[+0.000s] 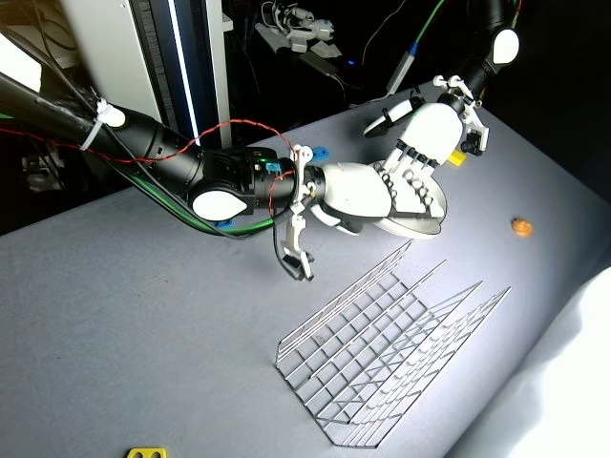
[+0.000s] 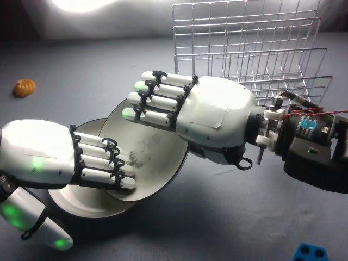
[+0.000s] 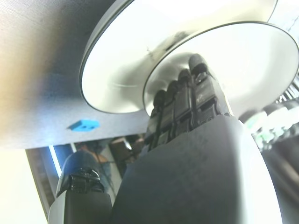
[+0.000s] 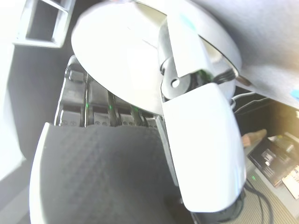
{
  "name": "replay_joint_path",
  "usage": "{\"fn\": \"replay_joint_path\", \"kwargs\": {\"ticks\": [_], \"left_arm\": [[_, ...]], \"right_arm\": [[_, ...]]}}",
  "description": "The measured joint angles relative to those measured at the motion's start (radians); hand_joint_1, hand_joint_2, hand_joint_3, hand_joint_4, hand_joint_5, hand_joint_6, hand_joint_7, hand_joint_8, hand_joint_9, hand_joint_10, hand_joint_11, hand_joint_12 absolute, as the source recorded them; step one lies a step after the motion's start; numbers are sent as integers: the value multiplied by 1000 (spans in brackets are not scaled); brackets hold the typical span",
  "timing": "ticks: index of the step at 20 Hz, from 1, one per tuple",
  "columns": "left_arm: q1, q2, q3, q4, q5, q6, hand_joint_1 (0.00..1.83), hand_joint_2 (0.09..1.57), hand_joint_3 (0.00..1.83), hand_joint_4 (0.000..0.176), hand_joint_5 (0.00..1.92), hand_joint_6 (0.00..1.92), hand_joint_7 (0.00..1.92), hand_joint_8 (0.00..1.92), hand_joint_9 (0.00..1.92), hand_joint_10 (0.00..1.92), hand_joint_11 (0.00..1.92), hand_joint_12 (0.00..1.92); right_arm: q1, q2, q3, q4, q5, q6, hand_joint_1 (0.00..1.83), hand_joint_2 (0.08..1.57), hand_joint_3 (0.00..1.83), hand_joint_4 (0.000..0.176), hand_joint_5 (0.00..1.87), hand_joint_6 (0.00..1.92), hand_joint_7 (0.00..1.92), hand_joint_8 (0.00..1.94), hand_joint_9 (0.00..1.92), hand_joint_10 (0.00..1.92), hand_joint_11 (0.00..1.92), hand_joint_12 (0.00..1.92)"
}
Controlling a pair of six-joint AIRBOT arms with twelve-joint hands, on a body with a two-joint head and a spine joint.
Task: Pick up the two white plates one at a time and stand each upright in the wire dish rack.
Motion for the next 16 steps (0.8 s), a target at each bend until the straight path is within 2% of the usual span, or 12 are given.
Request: {"fn": "replay_joint_path", "kwargs": {"ticks": [3,5,6,7,8,9,10,11,12,13,14,16], "left_arm": [[0,0,0,1,1,0,0,1103,0,0,43,2,47,3,26,2,0,146],[0,0,0,2,3,0,0,1107,0,0,38,2,38,3,14,4,0,127],[0,0,0,2,3,0,0,1107,0,0,38,2,38,3,14,4,0,127],[0,0,0,1,3,0,0,1117,2,0,60,2,55,1,33,3,0,182],[0,0,0,1,3,0,0,1117,2,0,60,2,55,1,33,3,0,182],[3,0,3,-1,1,0,0,1113,0,0,48,0,46,0,26,1,0,176],[4,0,6,-4,-3,0,0,1113,0,0,61,3,60,4,33,2,0,187],[4,0,6,-3,-3,0,0,1115,1,0,46,3,46,6,16,4,0,128],[4,0,6,-3,-3,0,0,1116,0,0,63,1,67,2,36,2,0,173],[4,0,6,-2,-3,0,0,1116,0,0,63,1,67,2,36,2,0,173],[4,1,6,0,-4,-1,0,1119,2,0,56,0,56,0,32,0,0,156],[3,3,6,1,-5,-4,0,1110,0,0,32,1,30,3,10,3,0,85]], "right_arm": [[-2,-9,0,-4,6,-3,1148,1190,0,0,488,58,457,48,357,104,0,1103],[-7,-13,0,3,15,-2,1120,1213,0,0,594,81,569,60,454,144,0,1294],[-8,-15,0,2,14,-3,1120,1213,0,0,594,81,569,60,454,144,0,1294],[-12,-18,0,3,17,-3,1046,1271,54,0,650,1187,777,83,637,234,132,1401],[-18,-19,0,3,19,-4,1046,1271,54,0,650,1187,777,83,637,234,132,1401],[-19,-20,1,-7,33,-10,1023,1323,4,0,611,1506,918,93,755,306,260,1410],[-19,-20,1,-10,42,-10,1135,1225,19,0,730,1395,874,922,871,355,430,1364],[-19,-20,1,-13,50,-12,1169,1198,3,4,794,1327,881,1064,946,412,502,1396],[-19,-20,1,-16,54,-16,1182,1179,4,11,831,1282,900,1066,958,498,530,1407],[-19,-20,1,-20,57,-17,1182,1179,4,11,831,1282,900,1066,958,498,530,1407],[-19,-20,1,-19,60,-16,1195,1161,0,10,862,1236,949,999,961,596,566,1408],[-19,-20,1,-15,64,-15,1198,1155,0,13,867,1211,961,994,981,579,612,1367]]}}
